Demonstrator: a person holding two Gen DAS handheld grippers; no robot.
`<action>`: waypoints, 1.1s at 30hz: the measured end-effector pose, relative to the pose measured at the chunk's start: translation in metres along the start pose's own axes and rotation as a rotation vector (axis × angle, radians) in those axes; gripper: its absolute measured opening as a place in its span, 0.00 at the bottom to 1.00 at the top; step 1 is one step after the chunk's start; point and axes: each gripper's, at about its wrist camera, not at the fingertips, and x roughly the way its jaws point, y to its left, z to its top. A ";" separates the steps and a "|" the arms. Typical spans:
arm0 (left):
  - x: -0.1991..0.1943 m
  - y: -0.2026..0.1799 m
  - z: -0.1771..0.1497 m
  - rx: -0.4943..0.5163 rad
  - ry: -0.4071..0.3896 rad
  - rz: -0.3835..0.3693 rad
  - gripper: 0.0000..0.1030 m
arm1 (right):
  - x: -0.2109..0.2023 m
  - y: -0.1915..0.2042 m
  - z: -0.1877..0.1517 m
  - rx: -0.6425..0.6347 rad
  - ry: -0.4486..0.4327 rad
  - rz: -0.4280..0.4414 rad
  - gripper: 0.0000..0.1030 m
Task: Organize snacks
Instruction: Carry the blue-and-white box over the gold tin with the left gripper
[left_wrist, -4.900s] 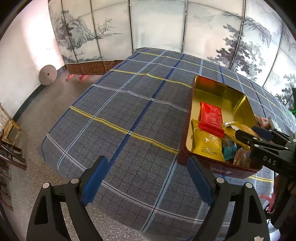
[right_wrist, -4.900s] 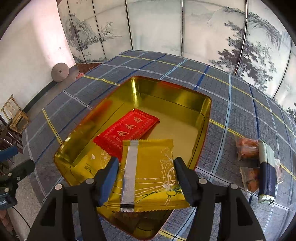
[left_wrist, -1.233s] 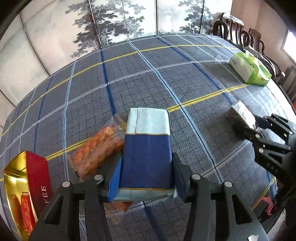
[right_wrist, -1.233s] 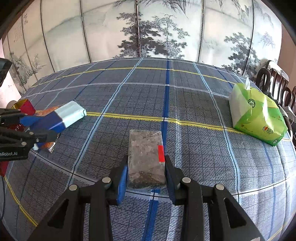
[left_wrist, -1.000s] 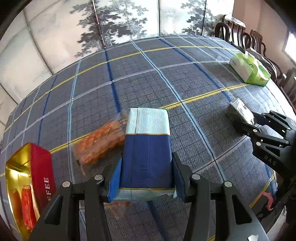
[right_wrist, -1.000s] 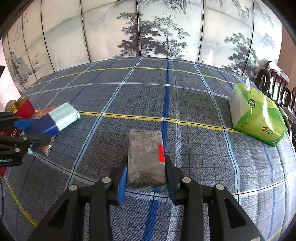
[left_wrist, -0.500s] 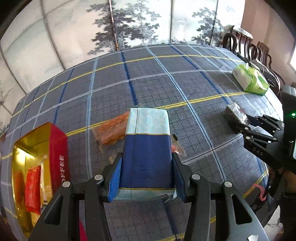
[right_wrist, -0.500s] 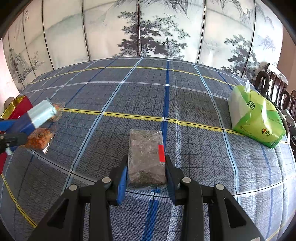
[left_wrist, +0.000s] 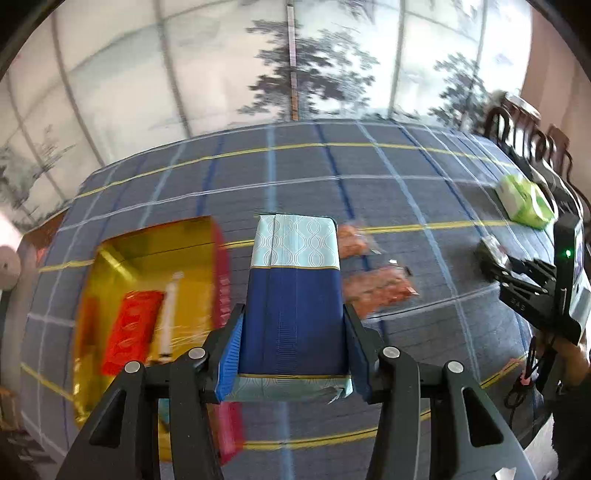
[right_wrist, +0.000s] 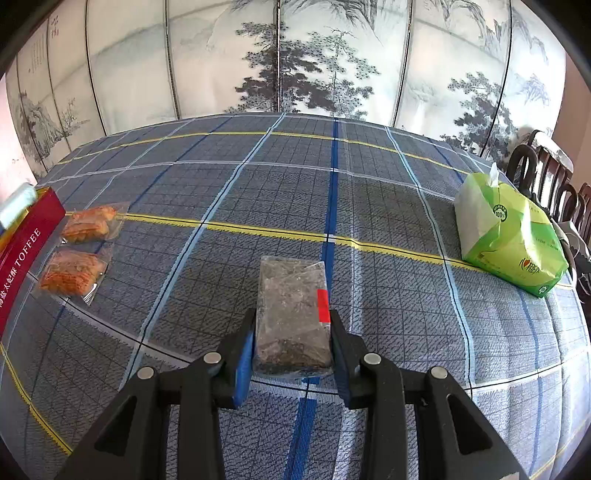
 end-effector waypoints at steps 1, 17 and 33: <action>-0.002 0.008 -0.001 -0.013 0.000 0.012 0.44 | 0.000 0.000 0.000 0.000 0.000 0.000 0.35; -0.004 0.106 -0.038 -0.183 0.043 0.148 0.44 | 0.000 0.001 0.000 -0.001 0.000 -0.003 0.35; 0.023 0.138 -0.068 -0.227 0.122 0.148 0.44 | -0.002 -0.006 0.001 -0.005 0.001 -0.016 0.35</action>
